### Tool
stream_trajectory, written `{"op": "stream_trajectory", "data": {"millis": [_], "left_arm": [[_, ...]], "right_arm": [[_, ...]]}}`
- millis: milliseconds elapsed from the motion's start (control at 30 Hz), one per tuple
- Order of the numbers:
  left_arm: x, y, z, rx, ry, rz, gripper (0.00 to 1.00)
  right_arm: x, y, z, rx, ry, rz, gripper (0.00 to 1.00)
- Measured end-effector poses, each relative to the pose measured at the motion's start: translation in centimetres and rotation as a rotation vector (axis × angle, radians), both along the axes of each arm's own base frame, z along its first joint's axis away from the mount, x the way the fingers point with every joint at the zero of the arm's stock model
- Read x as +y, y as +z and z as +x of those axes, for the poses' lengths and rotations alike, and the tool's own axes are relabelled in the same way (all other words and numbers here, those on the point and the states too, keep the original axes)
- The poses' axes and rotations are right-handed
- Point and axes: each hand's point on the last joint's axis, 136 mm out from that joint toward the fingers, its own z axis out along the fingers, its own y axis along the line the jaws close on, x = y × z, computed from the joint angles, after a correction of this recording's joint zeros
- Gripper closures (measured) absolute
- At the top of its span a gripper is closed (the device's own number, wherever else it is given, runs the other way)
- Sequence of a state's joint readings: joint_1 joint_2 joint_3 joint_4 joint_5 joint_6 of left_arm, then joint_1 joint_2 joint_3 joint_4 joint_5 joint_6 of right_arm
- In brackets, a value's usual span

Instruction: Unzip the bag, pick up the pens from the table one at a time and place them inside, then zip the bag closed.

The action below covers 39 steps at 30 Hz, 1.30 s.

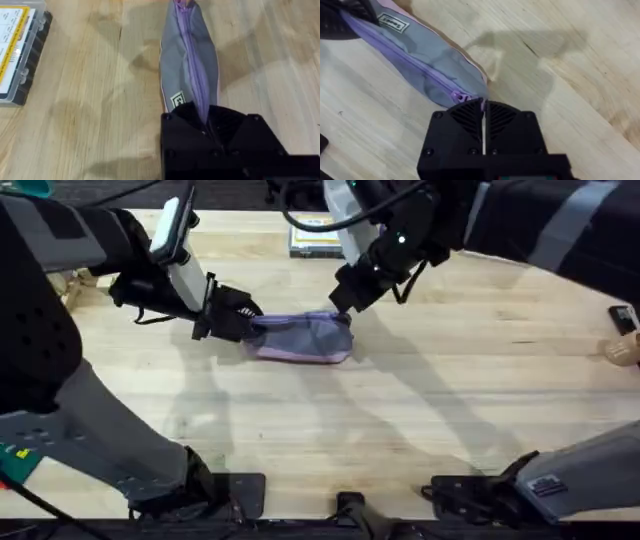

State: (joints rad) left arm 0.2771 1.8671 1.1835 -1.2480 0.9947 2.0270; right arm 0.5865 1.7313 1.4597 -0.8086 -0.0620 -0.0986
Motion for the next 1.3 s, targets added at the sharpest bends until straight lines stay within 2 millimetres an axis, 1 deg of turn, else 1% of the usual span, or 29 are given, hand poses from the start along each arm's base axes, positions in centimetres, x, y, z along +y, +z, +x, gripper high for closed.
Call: {"op": "stream_trajectory", "data": {"millis": [167,300,333,500,600,767,867,1033,1067,1100,1300], "left_arm": [[0.0,0.0,0.0,0.000,0.000,0.000,0.958],[0.0,0.0,0.0,0.001,0.000,0.000,0.958],[0.0,0.0,0.0,0.001,0.000,0.000,0.958],[0.0,0.0,0.0,0.001,0.000,0.000,0.958],[0.0,0.0,0.0,0.002,0.001,0.000,0.957],[-0.2,0.1,0.0,0.002,-0.002,-0.006,0.957],[-0.5,0.1,0.0,0.001,-0.009,-0.010,0.957],[-0.6,0.2,-0.1,0.004,-0.009,-0.012,0.957],[-0.6,0.2,-0.2,0.011,-0.009,-0.015,0.957],[-0.6,0.3,-0.2,0.014,-0.009,-0.016,0.957],[-0.7,0.4,-0.4,0.023,-0.010,-0.022,0.958]], "right_arm": [[-0.8,-0.1,0.3,0.007,-0.019,-0.008,0.968],[-1.2,-0.3,0.1,0.017,-0.018,-0.022,0.968],[-1.6,-0.3,0.2,0.019,-0.023,-0.026,0.968],[-2.0,-0.3,0.3,0.017,-0.013,-0.036,0.968],[-2.2,0.2,0.1,0.009,0.001,-0.039,0.967],[-2.6,1.7,-0.4,-0.016,0.011,-0.029,0.967],[-2.9,2.0,-0.6,-0.015,0.009,-0.026,0.966],[-3.1,2.0,-0.7,-0.018,0.004,-0.019,0.966],[-3.6,1.6,-1.3,-0.014,0.000,-0.011,0.966],[-3.8,1.5,-1.5,-0.012,-0.002,-0.008,0.966],[-5.0,0.6,-2.2,-0.012,-0.023,0.020,0.966]]}}
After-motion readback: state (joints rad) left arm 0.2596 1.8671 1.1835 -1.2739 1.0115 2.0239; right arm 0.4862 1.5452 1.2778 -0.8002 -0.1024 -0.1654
